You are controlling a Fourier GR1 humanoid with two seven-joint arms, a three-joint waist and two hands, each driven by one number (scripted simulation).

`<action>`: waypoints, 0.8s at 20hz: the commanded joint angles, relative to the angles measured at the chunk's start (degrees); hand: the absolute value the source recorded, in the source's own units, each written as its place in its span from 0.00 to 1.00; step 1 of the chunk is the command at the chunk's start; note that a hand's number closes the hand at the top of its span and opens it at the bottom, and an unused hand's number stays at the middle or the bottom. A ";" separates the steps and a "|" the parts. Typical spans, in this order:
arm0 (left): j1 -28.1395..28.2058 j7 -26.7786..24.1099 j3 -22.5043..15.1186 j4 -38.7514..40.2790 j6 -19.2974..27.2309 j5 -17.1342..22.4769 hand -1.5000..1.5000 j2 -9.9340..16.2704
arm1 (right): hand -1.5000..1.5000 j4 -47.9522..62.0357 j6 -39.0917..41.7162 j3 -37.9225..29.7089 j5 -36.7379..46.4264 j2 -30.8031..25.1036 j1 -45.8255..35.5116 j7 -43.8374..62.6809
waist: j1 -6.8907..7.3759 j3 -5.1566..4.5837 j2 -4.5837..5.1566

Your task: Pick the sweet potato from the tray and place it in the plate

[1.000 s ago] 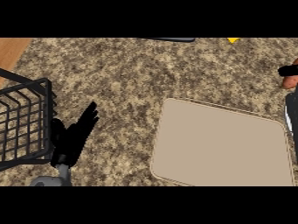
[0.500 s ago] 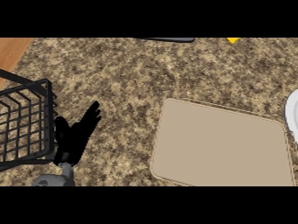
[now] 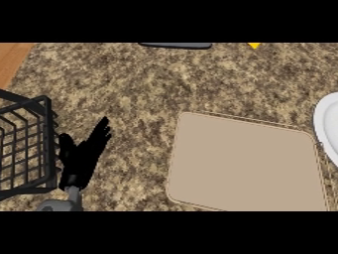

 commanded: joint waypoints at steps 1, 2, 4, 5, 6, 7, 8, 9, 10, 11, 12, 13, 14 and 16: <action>0.26 -0.67 0.55 1.90 1.17 -1.16 0.50 0.24 | 1.00 -0.07 -10.36 -4.39 5.41 2.16 1.64 14.90 | -1.55 -0.01 -0.43; -0.74 -0.38 1.39 1.64 0.37 0.23 0.50 0.35 | 1.00 1.12 -12.40 -6.32 5.58 1.92 2.49 14.62 | -1.31 0.07 -0.10; 0.35 -0.38 1.81 0.94 -0.71 0.77 0.50 1.47 | 1.00 1.60 -15.54 -9.24 4.60 1.00 3.18 12.35 | -1.48 0.11 -0.43; 1.93 -0.80 1.88 0.14 -0.55 1.00 0.50 1.30 | 1.00 0.51 -16.24 -9.65 6.71 3.64 4.35 13.39 | -1.44 0.03 -0.83; 1.00 0.54 1.33 -0.32 0.79 0.21 0.50 0.57 | 1.00 1.63 -18.42 -11.47 4.73 1.74 4.91 10.80 | -2.06 0.11 -0.90; 0.67 0.73 1.58 -0.73 -0.68 0.92 0.50 1.53 | 1.00 1.86 -19.62 -12.57 4.65 3.04 5.28 10.66 | -2.15 0.08 -0.99; -0.19 1.50 1.04 0.18 1.71 -1.04 0.50 0.72 | 1.00 1.47 -19.08 -12.78 7.29 3.90 4.10 11.15 | -2.27 0.01 -1.03; 1.52 0.12 1.76 -0.77 -0.38 0.77 0.50 1.45 | 1.00 3.27 -20.71 -14.72 5.03 2.72 4.98 9.24 | -2.25 0.01 -1.17; 0.06 1.19 2.12 -0.69 0.12 0.62 0.50 1.60 | 1.00 4.21 -21.53 -15.90 5.37 1.84 3.66 9.03 | -2.07 0.04 -1.00; 1.92 0.25 0.57 -0.33 0.42 -0.07 0.50 0.19 | 1.00 3.32 -23.51 -16.62 5.31 3.61 5.55 8.59 | -2.58 -0.01 -1.24; 0.63 1.28 1.52 -0.51 -0.20 0.62 0.50 1.20 | 1.00 5.49 -25.79 -17.97 4.91 2.39 5.18 7.86 | -2.26 0.05 -1.00; 1.70 0.85 1.96 -0.70 -0.22 0.81 0.50 1.48 | 1.00 6.93 -26.67 -19.23 3.62 1.33 5.97 6.10 | -2.50 0.02 -1.18; 1.58 1.01 1.50 -1.52 0.47 0.54 0.50 0.81 | 1.00 6.27 -20.20 -23.77 -3.11 2.60 4.58 6.12 | -3.26 0.12 -1.53; 1.30 1.91 1.66 -1.29 0.70 0.96 0.50 0.37 | 0.00 12.03 -16.09 -26.46 -6.83 0.91 3.20 3.43 | -3.07 0.08 -1.39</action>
